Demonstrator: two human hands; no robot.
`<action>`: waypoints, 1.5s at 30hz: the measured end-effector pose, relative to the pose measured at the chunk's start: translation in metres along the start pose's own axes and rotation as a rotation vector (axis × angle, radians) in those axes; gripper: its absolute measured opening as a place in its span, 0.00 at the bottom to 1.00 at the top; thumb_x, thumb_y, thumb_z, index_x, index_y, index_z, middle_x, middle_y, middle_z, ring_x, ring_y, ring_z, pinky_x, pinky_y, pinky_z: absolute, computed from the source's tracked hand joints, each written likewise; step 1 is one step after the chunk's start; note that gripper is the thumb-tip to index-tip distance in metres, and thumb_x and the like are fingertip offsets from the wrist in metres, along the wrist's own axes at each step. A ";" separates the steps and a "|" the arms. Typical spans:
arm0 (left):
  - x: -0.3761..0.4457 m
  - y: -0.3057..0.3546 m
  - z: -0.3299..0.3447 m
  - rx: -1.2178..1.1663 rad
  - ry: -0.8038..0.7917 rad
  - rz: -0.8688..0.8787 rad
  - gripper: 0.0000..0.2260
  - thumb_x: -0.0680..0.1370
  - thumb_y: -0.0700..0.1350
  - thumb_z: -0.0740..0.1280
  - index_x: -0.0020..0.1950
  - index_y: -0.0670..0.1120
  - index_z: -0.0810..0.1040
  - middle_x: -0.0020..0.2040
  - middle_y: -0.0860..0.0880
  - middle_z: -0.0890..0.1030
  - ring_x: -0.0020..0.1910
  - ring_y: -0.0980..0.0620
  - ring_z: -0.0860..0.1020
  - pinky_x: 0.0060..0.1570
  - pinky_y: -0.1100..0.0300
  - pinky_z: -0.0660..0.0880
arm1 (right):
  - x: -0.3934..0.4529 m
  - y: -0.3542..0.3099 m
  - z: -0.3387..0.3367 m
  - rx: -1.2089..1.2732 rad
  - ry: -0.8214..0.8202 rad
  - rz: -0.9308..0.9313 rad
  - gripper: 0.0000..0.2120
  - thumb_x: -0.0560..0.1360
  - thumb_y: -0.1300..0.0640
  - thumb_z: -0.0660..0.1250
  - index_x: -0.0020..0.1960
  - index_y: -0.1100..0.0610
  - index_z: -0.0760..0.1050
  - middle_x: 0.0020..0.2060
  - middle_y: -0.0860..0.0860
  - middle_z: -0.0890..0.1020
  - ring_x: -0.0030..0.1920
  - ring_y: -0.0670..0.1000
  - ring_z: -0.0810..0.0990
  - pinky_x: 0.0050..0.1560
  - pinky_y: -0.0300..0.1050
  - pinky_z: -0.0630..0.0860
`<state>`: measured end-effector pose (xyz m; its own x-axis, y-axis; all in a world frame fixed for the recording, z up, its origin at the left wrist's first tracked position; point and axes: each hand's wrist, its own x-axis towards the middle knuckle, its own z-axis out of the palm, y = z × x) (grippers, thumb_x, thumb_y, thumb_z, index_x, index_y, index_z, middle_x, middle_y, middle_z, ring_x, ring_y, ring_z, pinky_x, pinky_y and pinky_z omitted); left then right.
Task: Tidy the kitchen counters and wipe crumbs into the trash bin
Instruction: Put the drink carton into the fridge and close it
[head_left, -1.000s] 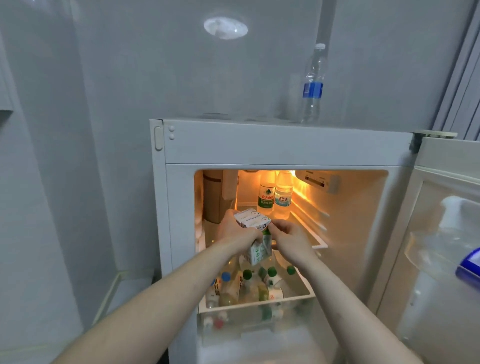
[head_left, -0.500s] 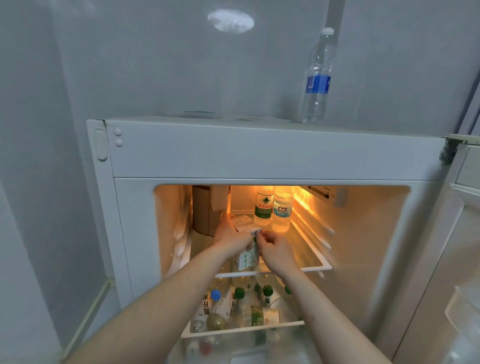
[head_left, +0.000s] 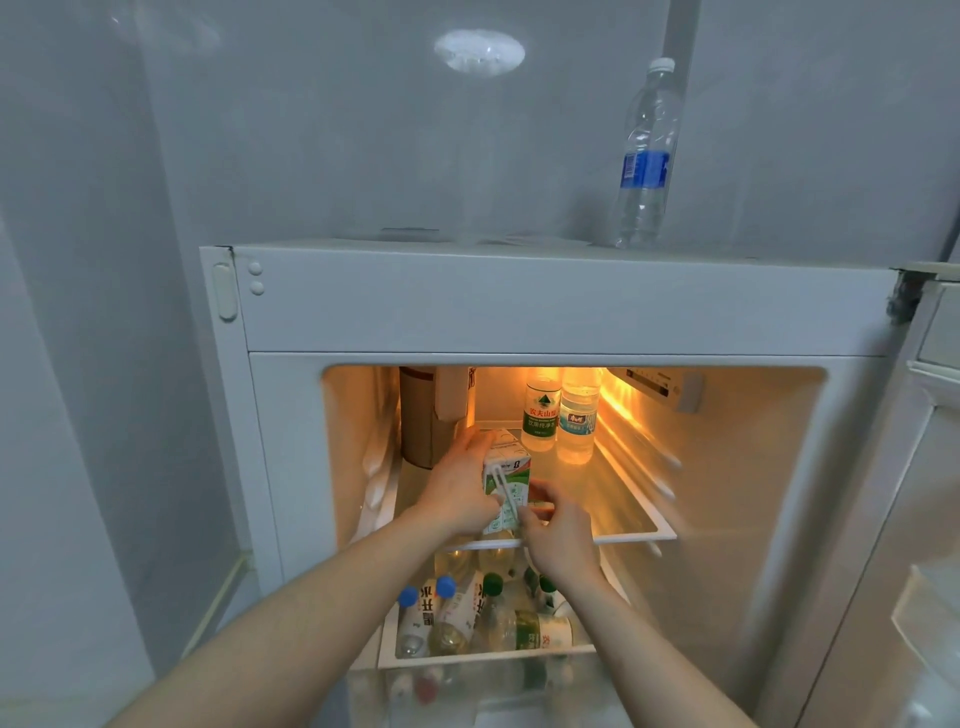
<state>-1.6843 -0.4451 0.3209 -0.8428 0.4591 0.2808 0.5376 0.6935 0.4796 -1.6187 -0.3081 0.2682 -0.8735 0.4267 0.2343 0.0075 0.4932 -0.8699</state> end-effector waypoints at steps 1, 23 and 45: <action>0.000 0.000 -0.003 0.068 -0.010 0.033 0.41 0.72 0.42 0.75 0.80 0.53 0.58 0.80 0.54 0.57 0.74 0.48 0.67 0.71 0.53 0.70 | -0.001 0.000 0.000 -0.016 -0.001 -0.003 0.15 0.81 0.59 0.67 0.67 0.50 0.77 0.53 0.41 0.82 0.46 0.36 0.78 0.38 0.26 0.73; -0.255 -0.020 -0.042 0.091 0.011 0.310 0.29 0.73 0.49 0.66 0.74 0.61 0.64 0.76 0.63 0.62 0.74 0.58 0.62 0.68 0.63 0.63 | -0.242 -0.016 -0.078 -0.182 -0.063 -0.146 0.23 0.79 0.61 0.66 0.69 0.41 0.73 0.62 0.30 0.73 0.62 0.37 0.73 0.62 0.33 0.69; -0.547 0.117 0.005 0.036 -0.037 -0.009 0.24 0.74 0.49 0.69 0.69 0.61 0.71 0.75 0.65 0.63 0.73 0.63 0.62 0.68 0.68 0.59 | -0.500 0.051 -0.223 -0.423 -0.337 -0.146 0.21 0.76 0.53 0.72 0.67 0.47 0.75 0.65 0.39 0.73 0.68 0.45 0.72 0.70 0.38 0.65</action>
<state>-1.1609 -0.6125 0.2193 -0.8465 0.4727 0.2452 0.5311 0.7171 0.4512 -1.0728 -0.3269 0.2036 -0.9869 0.0993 0.1273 0.0086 0.8197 -0.5727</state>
